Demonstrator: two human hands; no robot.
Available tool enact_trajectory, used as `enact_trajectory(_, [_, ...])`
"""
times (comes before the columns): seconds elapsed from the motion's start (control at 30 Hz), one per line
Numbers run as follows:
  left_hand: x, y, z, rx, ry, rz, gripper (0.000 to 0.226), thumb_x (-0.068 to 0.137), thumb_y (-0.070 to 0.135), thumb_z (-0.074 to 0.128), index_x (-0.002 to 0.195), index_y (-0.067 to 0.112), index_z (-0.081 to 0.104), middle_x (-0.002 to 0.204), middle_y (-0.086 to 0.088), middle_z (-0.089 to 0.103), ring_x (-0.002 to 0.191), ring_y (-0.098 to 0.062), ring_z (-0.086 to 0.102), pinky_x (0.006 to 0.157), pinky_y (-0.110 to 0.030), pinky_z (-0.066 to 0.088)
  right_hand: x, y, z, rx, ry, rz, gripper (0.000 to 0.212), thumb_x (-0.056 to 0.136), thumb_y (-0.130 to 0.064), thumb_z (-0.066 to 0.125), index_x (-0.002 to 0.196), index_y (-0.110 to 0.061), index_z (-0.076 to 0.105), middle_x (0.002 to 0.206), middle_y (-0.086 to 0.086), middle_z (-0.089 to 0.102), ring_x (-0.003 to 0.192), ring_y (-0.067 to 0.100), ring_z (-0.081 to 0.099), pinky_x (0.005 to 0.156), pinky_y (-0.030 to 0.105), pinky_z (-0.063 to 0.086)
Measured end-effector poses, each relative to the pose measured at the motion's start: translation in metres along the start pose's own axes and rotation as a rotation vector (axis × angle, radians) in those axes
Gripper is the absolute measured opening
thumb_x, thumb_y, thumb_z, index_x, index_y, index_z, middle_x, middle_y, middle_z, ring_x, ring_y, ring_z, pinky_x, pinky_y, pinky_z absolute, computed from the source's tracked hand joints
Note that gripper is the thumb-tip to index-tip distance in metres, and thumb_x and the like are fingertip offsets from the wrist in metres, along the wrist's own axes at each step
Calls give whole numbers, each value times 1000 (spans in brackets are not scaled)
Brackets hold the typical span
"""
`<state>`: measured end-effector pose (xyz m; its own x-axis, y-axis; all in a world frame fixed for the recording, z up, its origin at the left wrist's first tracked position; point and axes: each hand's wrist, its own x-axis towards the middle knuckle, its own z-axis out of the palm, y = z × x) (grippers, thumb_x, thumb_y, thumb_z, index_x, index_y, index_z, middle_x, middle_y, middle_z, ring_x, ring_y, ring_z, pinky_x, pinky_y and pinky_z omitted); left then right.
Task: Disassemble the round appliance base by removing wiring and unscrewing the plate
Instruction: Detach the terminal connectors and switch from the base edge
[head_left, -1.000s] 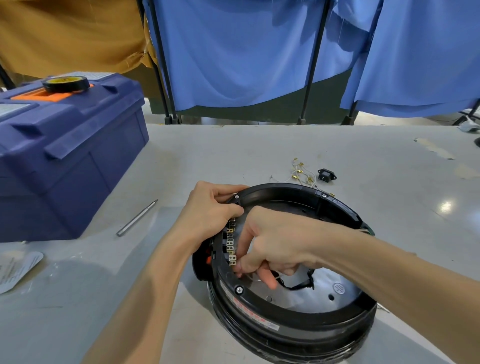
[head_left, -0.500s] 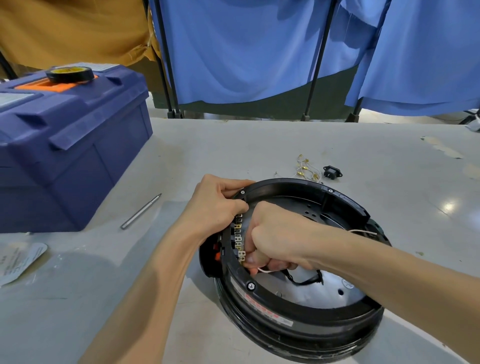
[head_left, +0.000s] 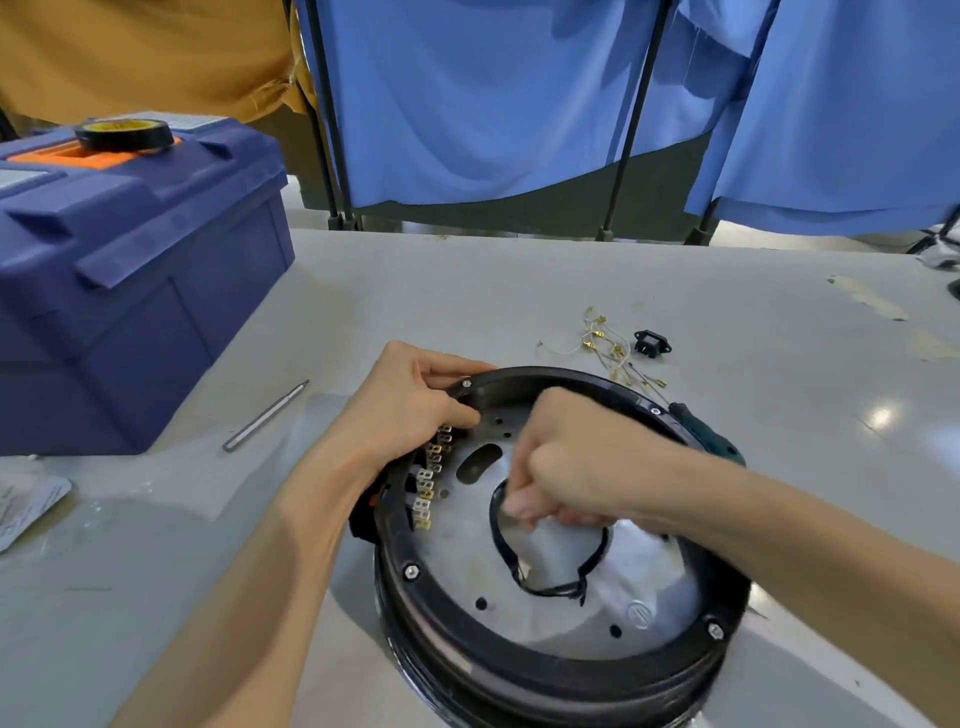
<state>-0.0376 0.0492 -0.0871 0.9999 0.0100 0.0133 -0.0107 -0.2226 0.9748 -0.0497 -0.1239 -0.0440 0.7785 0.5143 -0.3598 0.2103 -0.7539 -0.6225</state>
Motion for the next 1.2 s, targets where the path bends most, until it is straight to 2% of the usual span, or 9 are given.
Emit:
enact_trajectory(0.13, [-3,4,2,-8,-19,34,61,67,-20,62,72,39,77,79,4,77,71,-6,72,58,-15,53,-1,-21,9,-36,-21,-169,14,75,-5,67,63,3,68,36,1,44,34,15,36,40,17,31])
enact_trajectory(0.27, [-2,4,1,-1,-5,34,57,65,-20,61,76,34,78,79,4,77,70,-6,72,58,-15,52,-10,-27,-18,133,20,-174,22,81,-5,66,59,-4,66,33,3,39,28,14,28,40,16,24])
enact_trajectory(0.53, [-2,4,2,10,66,-47,49,68,-15,63,98,22,76,85,4,77,82,-14,73,75,-28,58,16,-14,-113,970,426,-245,12,90,-6,60,83,3,64,38,-2,38,29,5,23,29,17,20])
enact_trajectory(0.67, [-3,7,2,8,54,-63,49,68,-13,61,97,23,77,85,4,77,82,-14,74,75,-29,59,56,15,-143,1407,497,-228,12,94,-8,55,86,-2,62,45,-4,42,29,4,26,32,15,20])
enact_trajectory(0.8, [-2,7,2,-9,66,-81,48,68,-14,62,93,24,78,83,4,77,78,-14,74,71,-27,59,105,40,-142,1599,587,-115,14,95,-6,54,83,-4,61,42,-4,48,27,4,28,33,13,24])
enact_trajectory(0.9, [-1,7,2,-18,69,-88,48,68,-14,61,91,25,78,82,3,77,76,-15,74,69,-25,59,134,57,-131,1731,662,36,10,91,3,51,91,-3,60,54,-1,48,26,4,26,31,13,27])
enact_trajectory(0.97, [0,6,2,-16,70,-92,48,68,-14,62,91,26,78,81,3,77,76,-15,74,69,-25,59,145,68,-127,1720,652,130,13,90,7,49,89,-2,58,61,1,47,24,4,26,30,12,27])
enact_trajectory(1.07, [0,6,1,-8,70,-98,48,67,-13,63,92,26,78,82,4,77,78,-15,74,72,-27,59,152,76,-118,1481,519,290,15,89,12,45,83,2,55,66,6,49,24,4,27,28,12,28])
enact_trajectory(1.2, [0,6,1,-16,74,-109,48,67,-14,63,91,26,78,83,3,77,78,-16,74,73,-29,60,156,78,-106,1174,411,395,14,92,12,42,88,0,47,58,16,60,24,6,25,28,11,24])
